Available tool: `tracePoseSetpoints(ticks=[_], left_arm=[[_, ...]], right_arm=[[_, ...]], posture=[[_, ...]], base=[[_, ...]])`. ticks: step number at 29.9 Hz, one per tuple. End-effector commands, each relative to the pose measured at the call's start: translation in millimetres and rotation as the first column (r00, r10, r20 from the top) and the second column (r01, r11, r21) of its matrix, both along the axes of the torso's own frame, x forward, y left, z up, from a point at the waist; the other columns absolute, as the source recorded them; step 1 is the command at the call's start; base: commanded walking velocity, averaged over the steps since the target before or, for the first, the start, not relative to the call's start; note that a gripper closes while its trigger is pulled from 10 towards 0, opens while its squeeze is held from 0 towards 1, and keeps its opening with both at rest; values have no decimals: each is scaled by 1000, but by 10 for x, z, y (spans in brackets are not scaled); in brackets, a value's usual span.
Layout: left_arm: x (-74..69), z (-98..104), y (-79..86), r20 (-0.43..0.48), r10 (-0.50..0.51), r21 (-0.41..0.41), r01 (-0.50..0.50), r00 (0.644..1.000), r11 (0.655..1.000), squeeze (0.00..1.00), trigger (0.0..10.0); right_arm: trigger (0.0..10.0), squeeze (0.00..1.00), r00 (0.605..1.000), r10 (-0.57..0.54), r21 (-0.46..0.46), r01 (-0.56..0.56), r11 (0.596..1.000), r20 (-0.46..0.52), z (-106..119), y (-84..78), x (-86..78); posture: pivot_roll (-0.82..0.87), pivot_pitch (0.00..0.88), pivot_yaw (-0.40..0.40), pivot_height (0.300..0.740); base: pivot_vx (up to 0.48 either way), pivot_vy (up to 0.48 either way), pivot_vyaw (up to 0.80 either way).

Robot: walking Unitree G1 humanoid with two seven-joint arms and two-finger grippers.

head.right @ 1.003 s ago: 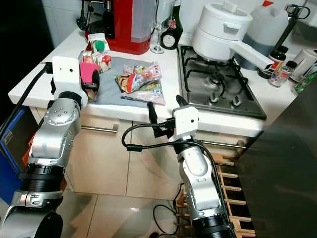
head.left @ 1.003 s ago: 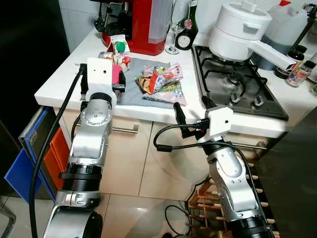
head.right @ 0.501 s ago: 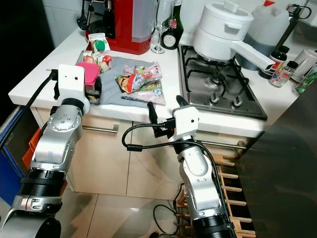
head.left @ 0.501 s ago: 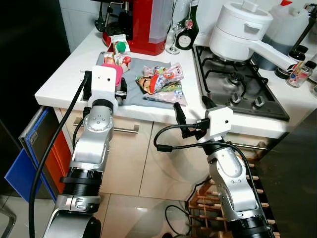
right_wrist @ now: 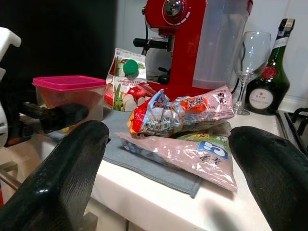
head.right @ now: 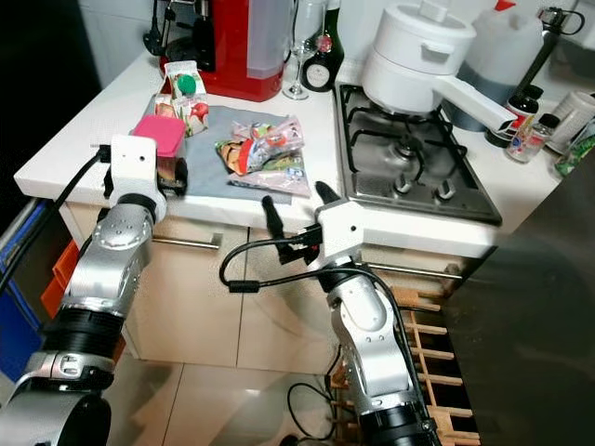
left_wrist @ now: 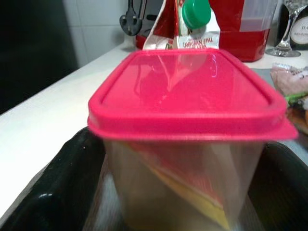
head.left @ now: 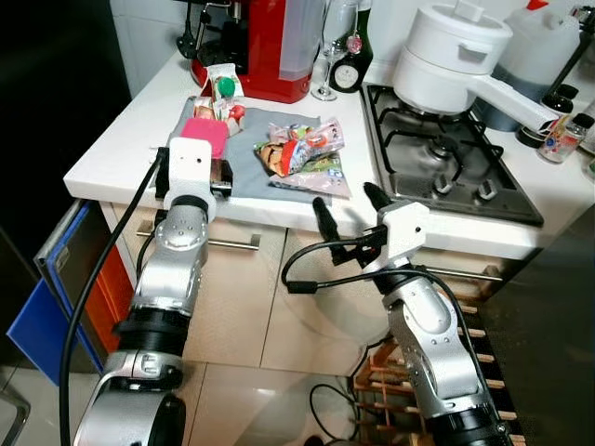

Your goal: Restocking fridge

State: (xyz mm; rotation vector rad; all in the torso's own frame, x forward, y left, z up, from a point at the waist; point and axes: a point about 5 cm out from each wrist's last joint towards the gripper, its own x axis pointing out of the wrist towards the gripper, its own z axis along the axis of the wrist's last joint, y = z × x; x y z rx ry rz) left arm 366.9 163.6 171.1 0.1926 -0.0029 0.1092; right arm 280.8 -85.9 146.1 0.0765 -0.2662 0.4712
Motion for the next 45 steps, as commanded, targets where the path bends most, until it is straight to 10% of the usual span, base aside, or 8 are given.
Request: tracePoseSetpoints(ticks=[1,20,29,36,37,38,40,45], left_arm=[[55,89,-17,35,-24,-9,24,999,1000,0,0],[71,173,-34,116,-98,-35,102,988,994,0,0],[-271,748,10,411,-139,105,105,901,989,0,0],[-651,755,8,479,-176,177,102,860,979,0,0],[-719,681,11,470,-171,171,101,866,980,0,2471],[-802,597,11,460,-164,159,101,872,982,0,8078],[-936,458,11,432,-152,141,100,889,985,0,10000],[-1226,241,47,352,-157,134,116,923,984,0,10000]], right_arm=[[10000,0,999,47,10,-47,999,-7,14,19,-40],[10000,0,978,189,-3,-190,982,-86,-52,100,-76],[10000,0,994,65,22,-63,998,-88,-91,-38,9],[10000,0,995,-91,33,92,995,-34,-33,-177,68],[10000,0,993,-119,35,119,992,-28,-28,-202,65],[10000,0,987,-158,35,159,987,-23,-25,-239,61],[10000,0,972,-235,37,235,971,-10,-18,-321,39],[10000,0,948,-318,7,318,948,3,-72,-491,-120]], posture=[[39,0,-106,740],[36,0,-94,740],[44,0,-77,740],[60,0,-62,740],[62,0,-60,740],[64,0,-60,740],[64,0,-61,740],[63,0,-65,740]], base=[[0,0,0],[0,0,0],[0,0,0],[0,0,0],[0,0,0],[0,0,0],[0,0,0],[0,0,0]])
